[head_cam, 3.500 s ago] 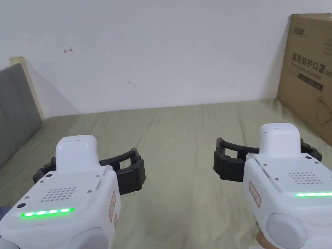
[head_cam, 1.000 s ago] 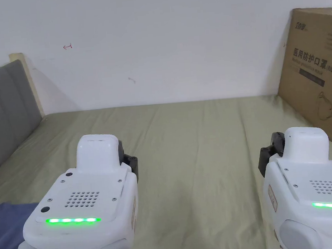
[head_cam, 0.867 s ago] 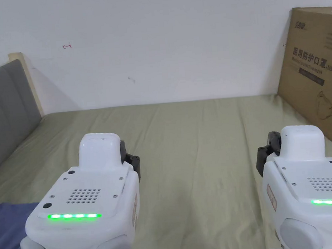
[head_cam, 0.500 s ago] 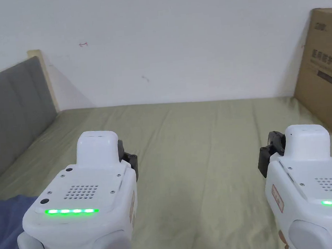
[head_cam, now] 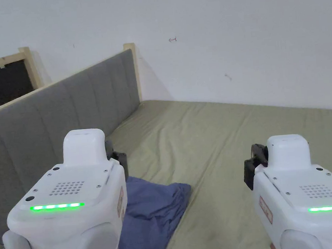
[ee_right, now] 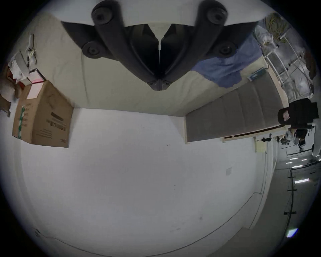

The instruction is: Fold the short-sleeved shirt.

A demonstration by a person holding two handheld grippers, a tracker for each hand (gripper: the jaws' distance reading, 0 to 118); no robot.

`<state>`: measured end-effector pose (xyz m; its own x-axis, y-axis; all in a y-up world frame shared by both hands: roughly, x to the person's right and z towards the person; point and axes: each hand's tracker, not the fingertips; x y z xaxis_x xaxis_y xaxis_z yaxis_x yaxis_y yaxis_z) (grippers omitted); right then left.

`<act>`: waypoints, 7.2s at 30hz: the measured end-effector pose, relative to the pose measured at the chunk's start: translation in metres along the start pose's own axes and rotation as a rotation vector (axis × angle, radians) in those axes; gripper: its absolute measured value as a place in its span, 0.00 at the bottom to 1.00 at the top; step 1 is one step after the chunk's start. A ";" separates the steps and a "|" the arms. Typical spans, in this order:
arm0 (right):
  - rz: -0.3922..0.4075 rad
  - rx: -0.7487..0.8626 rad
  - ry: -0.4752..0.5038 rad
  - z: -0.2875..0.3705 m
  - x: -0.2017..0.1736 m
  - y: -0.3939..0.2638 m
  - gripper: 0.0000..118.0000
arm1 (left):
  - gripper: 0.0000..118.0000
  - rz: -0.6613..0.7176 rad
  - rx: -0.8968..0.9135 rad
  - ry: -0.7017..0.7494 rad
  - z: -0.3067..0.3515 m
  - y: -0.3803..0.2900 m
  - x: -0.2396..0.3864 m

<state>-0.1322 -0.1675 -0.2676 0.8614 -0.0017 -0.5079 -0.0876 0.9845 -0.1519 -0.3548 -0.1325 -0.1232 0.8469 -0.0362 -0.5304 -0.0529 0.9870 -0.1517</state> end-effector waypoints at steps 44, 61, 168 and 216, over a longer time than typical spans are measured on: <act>-0.115 -0.411 -0.079 -0.085 0.045 -0.092 0.00 | 0.07 0.126 -0.936 -0.091 -0.265 -0.206 0.009; -0.213 -0.335 -0.209 -0.053 0.120 -0.084 0.00 | 0.08 0.164 -0.766 -0.470 -0.250 -0.096 0.110; -0.203 -0.546 -0.335 -0.082 0.358 0.048 0.05 | 0.02 -0.114 -0.532 -0.261 -0.212 0.010 0.104; -0.239 0.041 -0.449 -0.180 0.412 0.380 0.05 | 0.02 0.106 0.044 -0.154 -0.393 0.338 0.152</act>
<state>0.0995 0.1742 -0.6874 0.9858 -0.1608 -0.0474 0.1499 0.9720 -0.1808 -0.4517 0.1340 -0.5824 0.9092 0.0892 -0.4066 -0.1255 0.9901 -0.0634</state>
